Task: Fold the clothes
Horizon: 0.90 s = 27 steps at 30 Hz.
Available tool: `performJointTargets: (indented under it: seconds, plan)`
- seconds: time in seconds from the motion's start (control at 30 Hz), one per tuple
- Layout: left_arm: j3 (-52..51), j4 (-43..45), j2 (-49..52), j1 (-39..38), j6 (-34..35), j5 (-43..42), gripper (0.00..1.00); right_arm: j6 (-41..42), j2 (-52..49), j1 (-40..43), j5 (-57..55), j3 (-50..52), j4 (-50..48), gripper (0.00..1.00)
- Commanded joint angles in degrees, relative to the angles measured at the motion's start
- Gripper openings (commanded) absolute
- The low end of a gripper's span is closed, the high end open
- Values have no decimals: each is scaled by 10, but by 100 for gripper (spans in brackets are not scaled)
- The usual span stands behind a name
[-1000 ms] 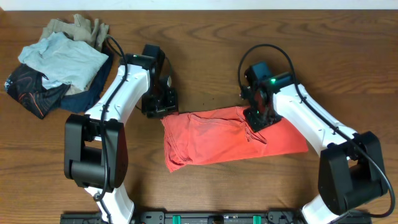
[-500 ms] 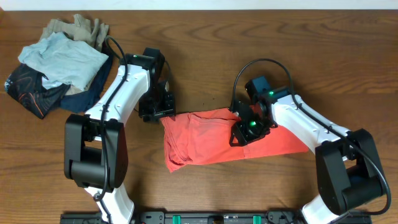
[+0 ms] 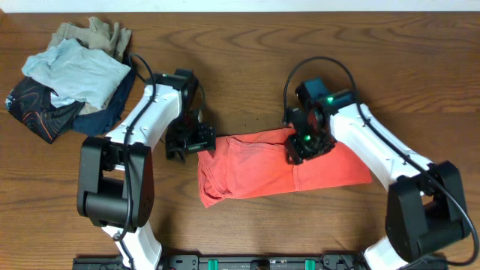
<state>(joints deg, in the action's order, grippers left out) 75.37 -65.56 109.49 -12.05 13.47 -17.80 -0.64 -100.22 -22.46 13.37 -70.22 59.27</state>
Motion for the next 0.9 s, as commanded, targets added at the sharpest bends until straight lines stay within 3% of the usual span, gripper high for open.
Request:
performJointTargets:
  seconds: [0.0, 0.4, 0.43, 0.5, 0.6, 0.63, 0.87]
  plan:
    - [-30, 9, -12, 1, -8, -28, 80, 38, 26, -3, -76, -26, 2, 55]
    - [-137, 104, -12, -23, -19, -118, 77, 79, 29, 23, -102, -28, 3, 55]
    - [-144, 111, -12, -28, -19, -118, 72, 79, 29, 23, -102, -28, 4, 55]
    - [-151, 120, -12, -37, -19, -118, 55, 79, 29, 23, -103, -28, 3, 54]
    - [-148, 133, -12, -37, -19, -116, 13, 80, 29, 23, -118, -28, 4, 54]
    - [-144, 137, -12, -34, -19, -113, 8, 87, 29, 23, -131, -28, 6, 55]
    - [-66, 102, -12, 47, -18, -5, 6, 135, 29, 49, -228, -28, 27, 58]
